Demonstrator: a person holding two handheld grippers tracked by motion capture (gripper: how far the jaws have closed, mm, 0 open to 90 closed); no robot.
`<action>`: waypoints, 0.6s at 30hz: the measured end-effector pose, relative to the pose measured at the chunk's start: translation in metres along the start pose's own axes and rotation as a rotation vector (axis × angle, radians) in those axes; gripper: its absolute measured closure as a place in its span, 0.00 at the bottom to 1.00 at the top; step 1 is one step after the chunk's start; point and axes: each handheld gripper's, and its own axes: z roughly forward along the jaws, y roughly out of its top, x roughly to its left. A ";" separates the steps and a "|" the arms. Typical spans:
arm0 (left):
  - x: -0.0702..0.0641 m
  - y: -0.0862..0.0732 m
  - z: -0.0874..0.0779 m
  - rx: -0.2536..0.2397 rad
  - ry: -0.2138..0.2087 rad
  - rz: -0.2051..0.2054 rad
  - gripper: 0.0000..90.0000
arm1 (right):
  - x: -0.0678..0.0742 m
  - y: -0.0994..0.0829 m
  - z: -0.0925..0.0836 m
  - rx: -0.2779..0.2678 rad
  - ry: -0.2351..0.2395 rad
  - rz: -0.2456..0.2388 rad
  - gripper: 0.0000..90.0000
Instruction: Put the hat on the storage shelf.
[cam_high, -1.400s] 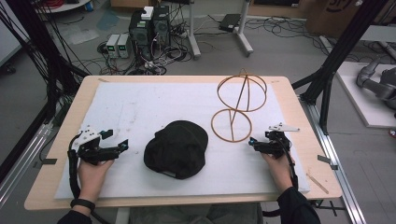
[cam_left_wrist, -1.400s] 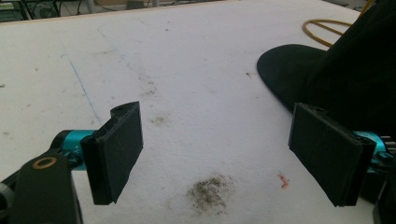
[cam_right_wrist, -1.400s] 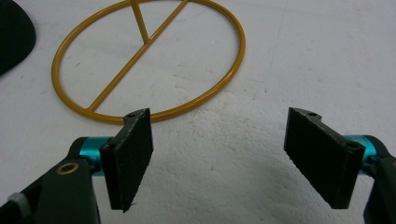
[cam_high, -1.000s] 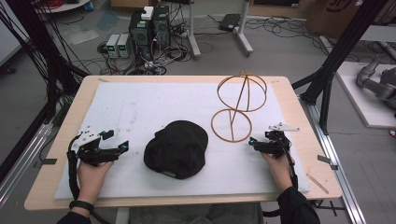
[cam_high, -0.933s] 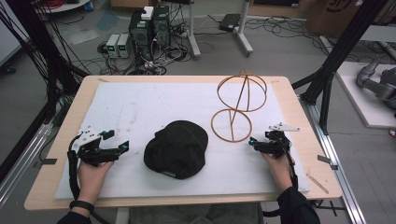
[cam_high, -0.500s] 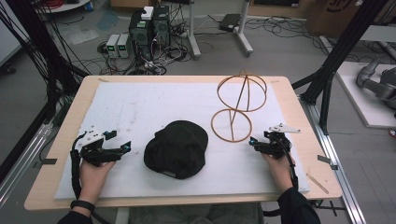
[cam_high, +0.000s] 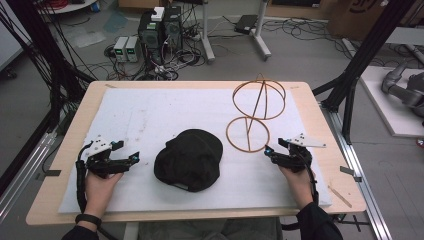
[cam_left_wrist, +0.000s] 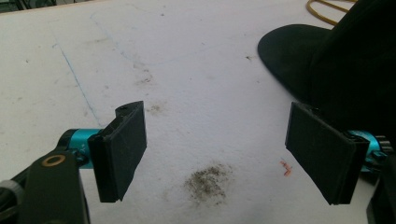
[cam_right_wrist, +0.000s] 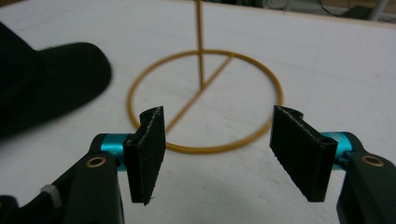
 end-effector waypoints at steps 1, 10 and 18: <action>0.000 0.000 0.000 0.000 0.000 0.000 0.23 | 0.005 0.002 -0.001 -0.014 0.015 -0.005 0.40; 0.000 -0.001 0.001 0.017 0.005 0.010 0.23 | 0.063 0.013 0.002 -0.070 0.192 -0.128 0.43; -0.002 -0.001 0.002 0.022 0.007 0.017 0.23 | 0.096 0.017 0.019 -0.051 0.275 -0.189 0.44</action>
